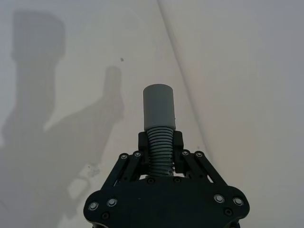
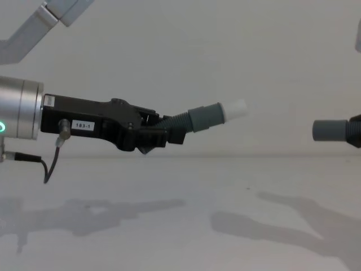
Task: Use both hands to pick up one end of the pipe from the table, align the ends, and insert them.
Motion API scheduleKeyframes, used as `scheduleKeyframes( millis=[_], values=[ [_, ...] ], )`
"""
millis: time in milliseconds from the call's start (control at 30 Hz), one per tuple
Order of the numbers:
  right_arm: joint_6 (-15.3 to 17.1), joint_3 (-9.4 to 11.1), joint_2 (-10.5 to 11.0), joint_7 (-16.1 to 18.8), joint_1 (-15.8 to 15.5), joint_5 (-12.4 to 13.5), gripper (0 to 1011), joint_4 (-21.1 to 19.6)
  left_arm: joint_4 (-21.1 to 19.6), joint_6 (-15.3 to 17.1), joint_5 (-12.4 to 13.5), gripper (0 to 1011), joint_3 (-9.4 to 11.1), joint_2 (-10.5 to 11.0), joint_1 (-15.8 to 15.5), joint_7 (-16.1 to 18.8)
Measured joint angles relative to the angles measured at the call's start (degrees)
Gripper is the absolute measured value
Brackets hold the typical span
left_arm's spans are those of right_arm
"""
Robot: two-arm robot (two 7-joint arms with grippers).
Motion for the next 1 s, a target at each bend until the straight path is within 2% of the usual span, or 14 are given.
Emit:
scheduleKeyframes(
  millis=[267, 633, 1000],
  values=[
    [-2.24, -0.65, 1.70, 0.99, 0.41, -2.05, 255, -1.94, 0.00, 0.00, 0.00, 306, 0.00, 0.00, 0.00, 0.00],
    [-5.94, -1.45, 2.77, 1.62, 0.90, -4.31, 253, -3.19, 0.00, 0.00, 0.00, 306, 0.00, 0.00, 0.00, 0.00],
    [-9.97, -1.52, 3.26, 2.55, 1.34, -4.76, 255, -3.20, 0.00, 0.00, 0.00, 306, 0.00, 0.00, 0.00, 0.00]
  ],
)
